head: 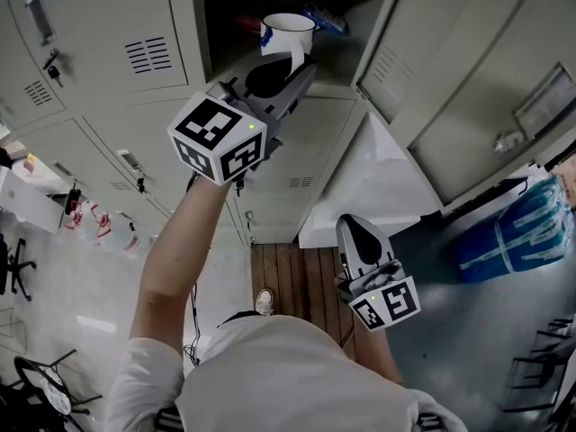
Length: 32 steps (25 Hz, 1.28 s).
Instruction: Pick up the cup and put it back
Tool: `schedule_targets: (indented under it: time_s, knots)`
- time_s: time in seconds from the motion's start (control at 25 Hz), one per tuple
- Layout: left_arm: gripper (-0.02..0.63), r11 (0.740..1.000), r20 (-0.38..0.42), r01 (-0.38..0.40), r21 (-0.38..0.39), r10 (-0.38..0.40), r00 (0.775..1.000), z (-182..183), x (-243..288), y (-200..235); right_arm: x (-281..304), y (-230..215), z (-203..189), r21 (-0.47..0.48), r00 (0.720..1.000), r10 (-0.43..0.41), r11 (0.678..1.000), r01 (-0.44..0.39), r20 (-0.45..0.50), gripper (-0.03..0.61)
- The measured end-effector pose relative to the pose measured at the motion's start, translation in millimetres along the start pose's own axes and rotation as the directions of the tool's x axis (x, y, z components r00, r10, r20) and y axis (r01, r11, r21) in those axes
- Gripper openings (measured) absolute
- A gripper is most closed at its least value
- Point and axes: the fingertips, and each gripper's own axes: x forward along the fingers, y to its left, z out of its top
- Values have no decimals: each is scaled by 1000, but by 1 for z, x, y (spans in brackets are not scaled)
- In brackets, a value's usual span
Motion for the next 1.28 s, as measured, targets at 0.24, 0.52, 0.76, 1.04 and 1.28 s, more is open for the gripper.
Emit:
schedule_targets:
  time_s: [0.24, 0.52, 0.76, 1.04, 1.28]
  knots:
    - [55, 999, -18, 15, -34, -15, 1000, -3, 6, -4, 4, 3, -1, 4, 1000, 1, 1000, -1, 3, 17]
    - [55, 998, -47, 27, -49, -29, 998, -7, 10, -4, 7, 2, 1, -1, 1000, -3, 1000, 3, 16, 17]
    - [55, 998, -84, 8, -61, -13, 996, -13, 16, -5, 10, 5, 1, -1, 1000, 2, 1000, -2, 16, 17]
    - [60, 979, -177, -55, -197, 20, 984, -24, 20, 15, 12, 4, 1, 3, 1000, 6, 1000, -6, 17, 17]
    - [60, 964, -204, -51, -259, -2, 979, -21, 21, 22, 10, 1, -2, 10, 1000, 2, 1000, -2, 15, 17]
